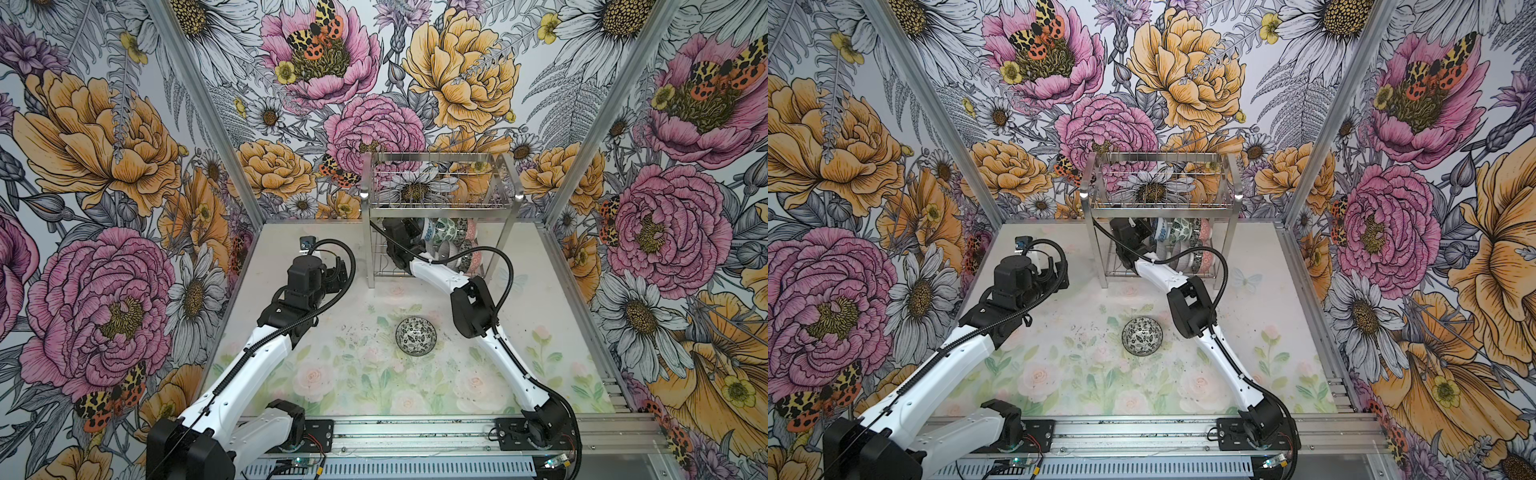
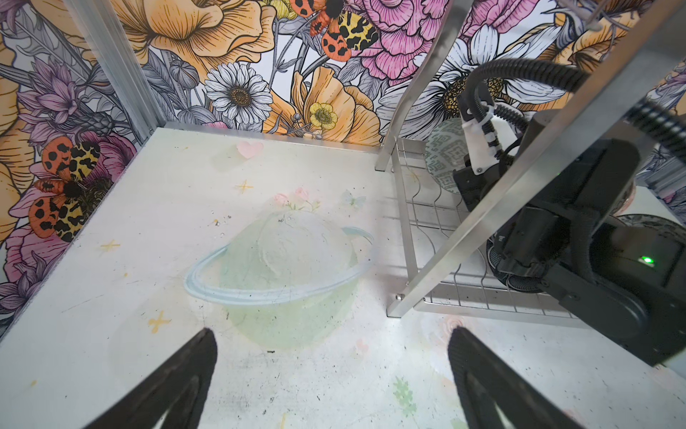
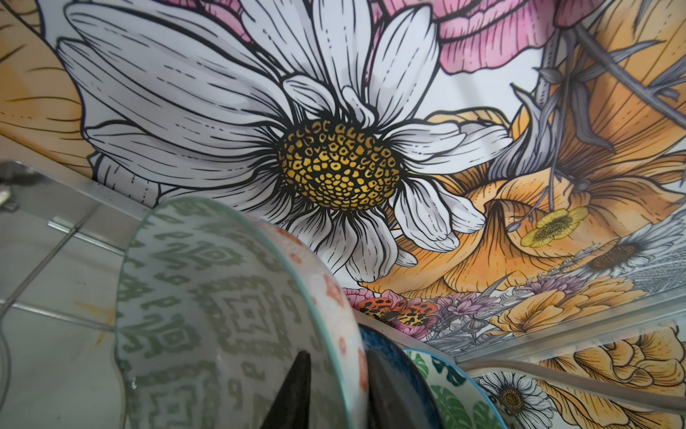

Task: Load the bowls into the dish rack
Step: 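Lower the green bowl on edge into the rack slot beside the other bowls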

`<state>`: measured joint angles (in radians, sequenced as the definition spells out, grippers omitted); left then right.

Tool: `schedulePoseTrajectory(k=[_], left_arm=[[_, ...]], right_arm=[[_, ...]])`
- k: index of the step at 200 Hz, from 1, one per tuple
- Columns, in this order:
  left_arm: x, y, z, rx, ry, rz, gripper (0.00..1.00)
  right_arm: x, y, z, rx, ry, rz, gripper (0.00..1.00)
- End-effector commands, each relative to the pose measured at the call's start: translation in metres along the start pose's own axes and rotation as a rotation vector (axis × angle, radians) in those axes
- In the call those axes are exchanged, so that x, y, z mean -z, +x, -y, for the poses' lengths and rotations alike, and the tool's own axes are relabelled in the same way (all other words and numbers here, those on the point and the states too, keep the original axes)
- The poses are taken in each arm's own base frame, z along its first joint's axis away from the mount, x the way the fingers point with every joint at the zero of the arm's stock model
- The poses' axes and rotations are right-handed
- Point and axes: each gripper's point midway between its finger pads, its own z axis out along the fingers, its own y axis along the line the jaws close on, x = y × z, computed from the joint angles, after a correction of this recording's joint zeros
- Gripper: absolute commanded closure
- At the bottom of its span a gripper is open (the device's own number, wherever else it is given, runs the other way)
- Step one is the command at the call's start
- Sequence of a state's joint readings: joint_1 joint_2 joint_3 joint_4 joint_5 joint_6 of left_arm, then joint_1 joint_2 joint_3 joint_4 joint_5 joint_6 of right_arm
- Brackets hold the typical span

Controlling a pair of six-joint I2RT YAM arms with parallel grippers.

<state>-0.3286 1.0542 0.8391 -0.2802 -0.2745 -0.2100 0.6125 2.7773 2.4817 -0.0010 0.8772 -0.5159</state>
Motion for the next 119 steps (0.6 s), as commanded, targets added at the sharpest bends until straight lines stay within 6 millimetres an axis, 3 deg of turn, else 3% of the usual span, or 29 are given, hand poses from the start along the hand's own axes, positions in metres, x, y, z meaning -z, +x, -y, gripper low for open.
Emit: schedulePoseTrajectory(k=[1,119], left_arm=[[0.004,-0.004,-0.002,0.024,0.015,0.027,0.01],[0.007,-0.002,-0.004,0.032,0.018,0.033,0.02]], right_arm=[[0.012,-0.018,0.001,-0.003,-0.029,0.034,0.73],[0.032,-0.032,0.008,-0.029,-0.054,0.054,0.61]])
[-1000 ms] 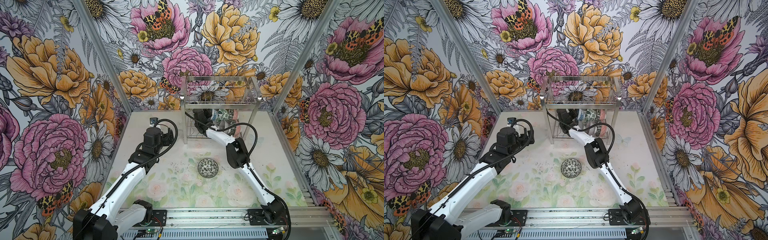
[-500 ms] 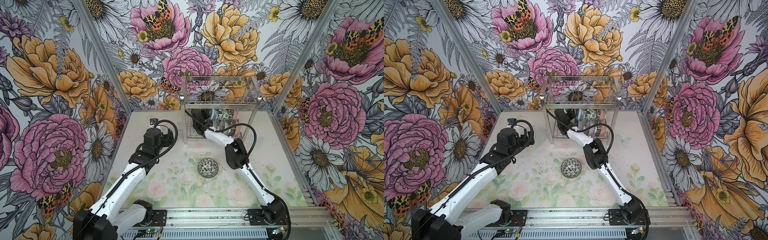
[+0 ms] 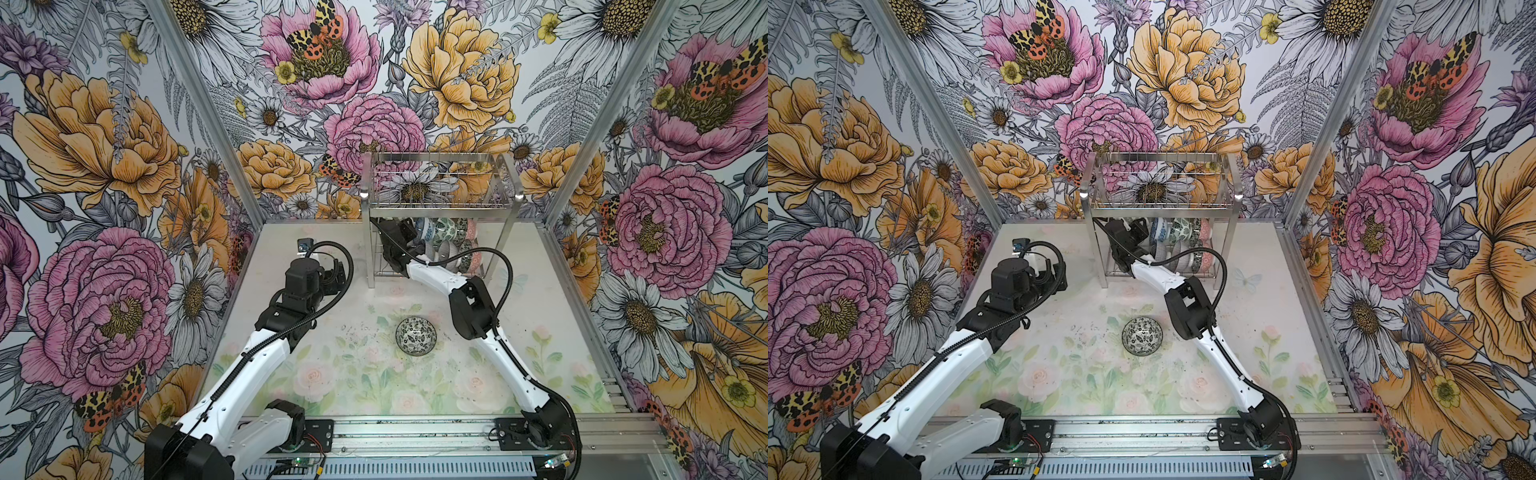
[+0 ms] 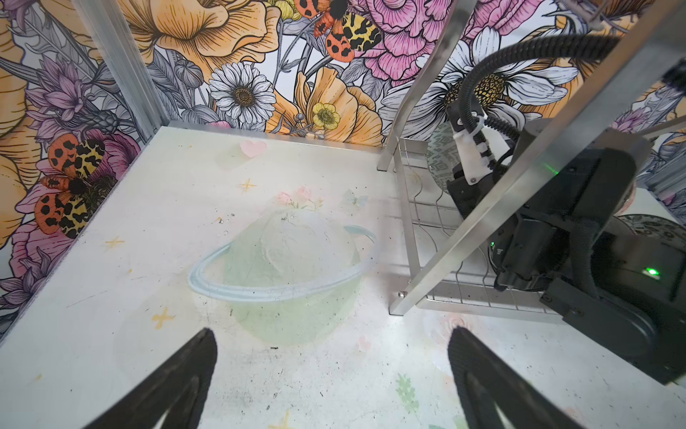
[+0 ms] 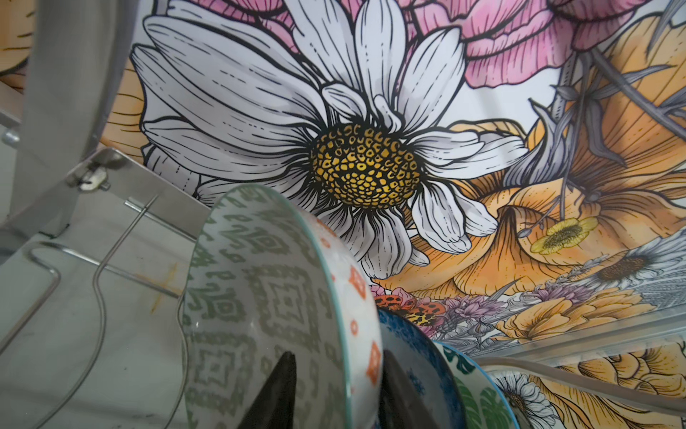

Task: Load the bowls into the dish rack
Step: 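Lower the green bowl on edge into the rack slot beside the other bowls, then open the right gripper and withdraw while the left gripper moves over the leaf bowl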

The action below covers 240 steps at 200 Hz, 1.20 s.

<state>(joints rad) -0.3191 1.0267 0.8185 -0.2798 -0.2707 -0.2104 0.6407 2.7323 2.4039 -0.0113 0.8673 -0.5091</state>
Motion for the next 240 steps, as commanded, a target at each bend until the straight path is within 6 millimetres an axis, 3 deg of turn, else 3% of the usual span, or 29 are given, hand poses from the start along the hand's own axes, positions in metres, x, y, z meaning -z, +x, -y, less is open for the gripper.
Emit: schedulePoseTrajectory(k=[1,61,170,196,216,240], left_arm=[[0.002,-0.004,0.001,0.027,0.021,0.026,0.02],[0.003,-0.004,0.0,0.03,0.02,0.027,0.01],[0.004,-0.004,0.001,0.035,0.029,0.028,0.01],[0.005,-0.008,0.003,0.04,0.036,0.029,0.01],[0.007,-0.011,0.006,0.044,0.05,0.028,0.01],[0.009,-0.011,0.008,0.046,0.059,0.023,0.01]], right_arm=[[0.017,-0.029,0.022,-0.06,-0.011,0.052,0.61],[0.021,-0.03,0.024,-0.077,-0.029,0.051,0.49],[0.037,-0.041,0.05,-0.126,-0.047,0.075,0.21],[0.046,-0.043,0.061,-0.141,-0.064,0.085,0.13],[0.056,-0.041,0.067,-0.159,-0.099,0.093,0.01],[0.07,-0.03,0.072,-0.171,-0.136,0.097,0.0]])
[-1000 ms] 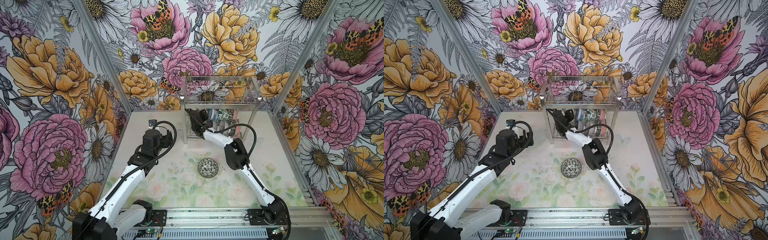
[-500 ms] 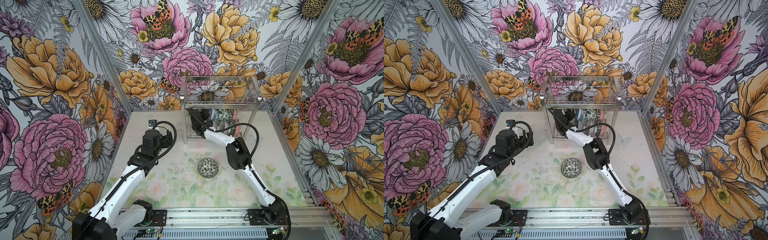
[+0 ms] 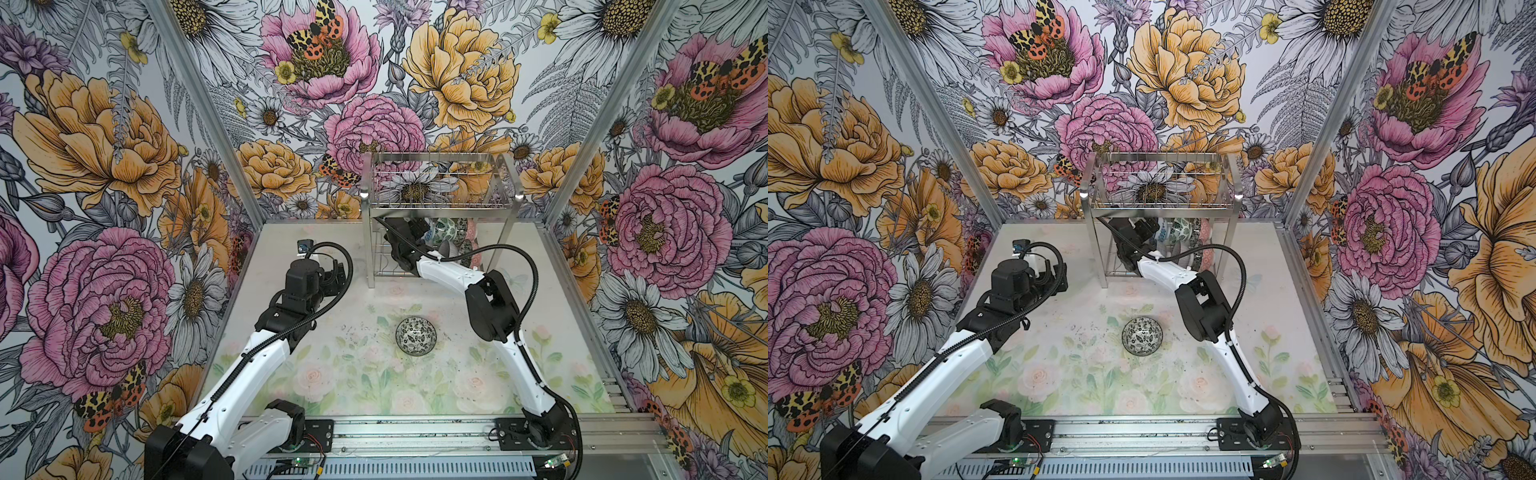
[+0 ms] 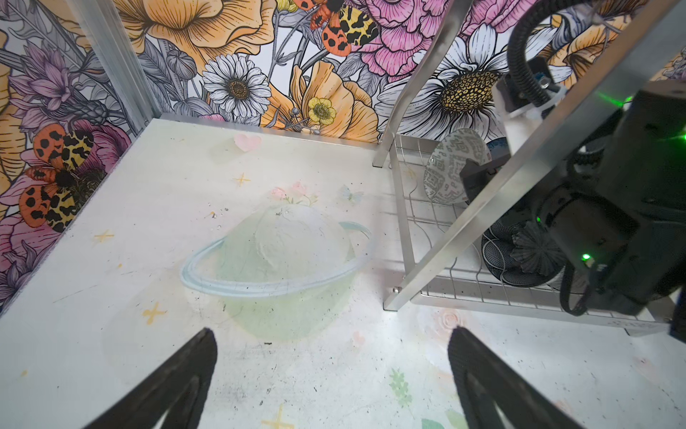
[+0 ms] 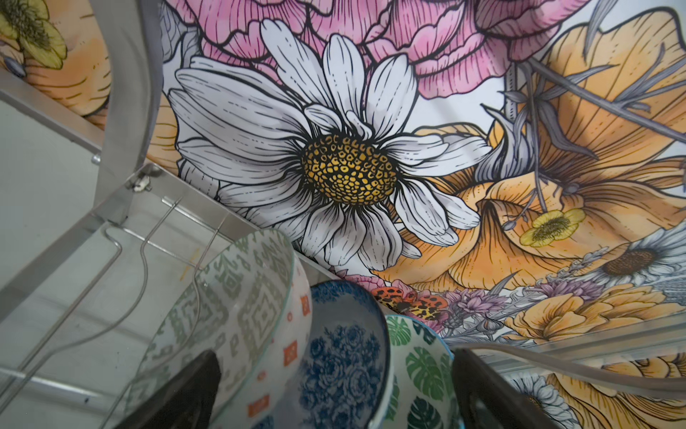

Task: Load the bowls into the dish rack
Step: 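Open the right gripper and withdraw while the left gripper moves over the leaf bowl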

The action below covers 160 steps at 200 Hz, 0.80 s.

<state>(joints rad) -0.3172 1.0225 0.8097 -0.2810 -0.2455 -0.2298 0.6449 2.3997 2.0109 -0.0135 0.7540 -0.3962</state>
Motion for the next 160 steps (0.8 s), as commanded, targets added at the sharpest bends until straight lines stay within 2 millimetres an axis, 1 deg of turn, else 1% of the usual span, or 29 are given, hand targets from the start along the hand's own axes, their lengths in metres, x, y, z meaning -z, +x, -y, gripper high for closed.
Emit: schedulePoseTrajectory(k=[1,41,77,83,103,120,160], left_arm=[[0.009,-0.015,0.006,0.028,0.038,0.035,0.01],[0.012,-0.01,0.009,0.015,0.045,0.013,0.01],[0.012,-0.007,0.013,0.0,0.053,-0.003,0.01],[0.013,-0.004,0.02,-0.003,0.087,-0.016,0.01],[0.014,-0.001,0.025,-0.015,0.102,-0.03,0.01],[0.014,0.003,0.032,-0.035,0.128,-0.05,0.01],[0.015,0.016,0.056,-0.098,0.175,-0.091,0.01]], right_arm=[[0.028,-0.026,0.029,-0.101,-0.017,0.08,0.0],[0.056,-0.007,0.036,-0.111,-0.082,0.102,0.0],[0.083,0.011,0.033,-0.115,-0.17,0.129,0.0],[0.088,0.015,0.032,-0.115,-0.188,0.132,0.0],[0.104,0.023,0.03,-0.123,-0.242,0.147,0.0],[0.119,0.031,0.032,-0.143,-0.278,0.156,0.0],[0.156,0.05,0.052,-0.303,-0.34,0.165,0.0]])
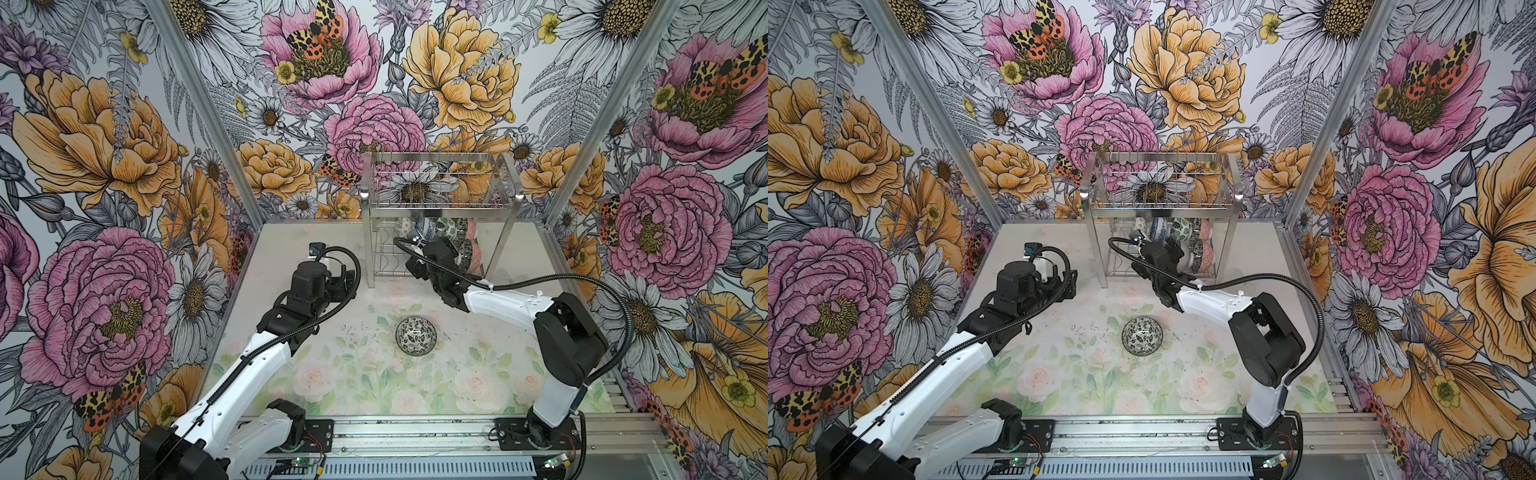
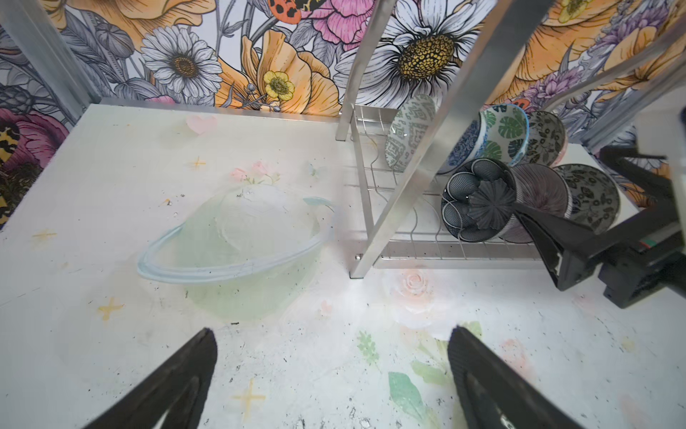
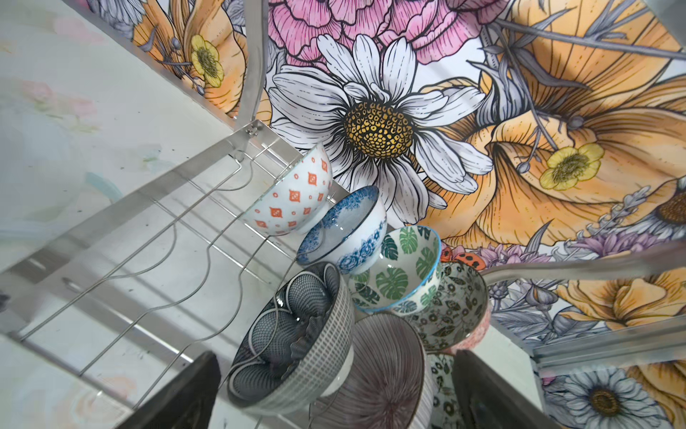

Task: Load the bowls into the dish rack
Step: 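Open the right gripper and withdraw while the left gripper moves over the leaf bowl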

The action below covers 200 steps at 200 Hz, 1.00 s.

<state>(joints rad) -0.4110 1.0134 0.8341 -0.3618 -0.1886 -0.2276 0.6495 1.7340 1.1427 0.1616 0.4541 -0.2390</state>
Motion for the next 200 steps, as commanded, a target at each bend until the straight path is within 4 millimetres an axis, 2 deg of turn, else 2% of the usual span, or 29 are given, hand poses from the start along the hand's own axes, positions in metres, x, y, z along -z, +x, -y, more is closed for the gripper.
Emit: schedulePoseTrajectory(k=[1,47,95,140,200], left_arm=[[0.0,-0.001,0.02,-0.047,0.053,-0.018,0.01],[-0.012,0.032,0.058,-0.076,0.139,-0.118,0.01],[-0.026,0.088,0.099,-0.093,0.242,-0.278,0.01],[-0.032,0.133,0.124,-0.105,0.309,-0.418,0.01],[-0.031,0.171,0.139,-0.123,0.342,-0.527,0.02]], right_arm=[[0.03,-0.018,0.007,-0.158,-0.049,0.089,0.0],[0.068,-0.01,0.03,-0.26,-0.062,0.083,0.0],[0.096,0.001,0.057,-0.339,-0.055,0.089,0.0],[0.098,0.012,0.065,-0.346,-0.031,0.064,0.0],[0.094,0.016,0.068,-0.36,-0.023,0.056,0.0]])
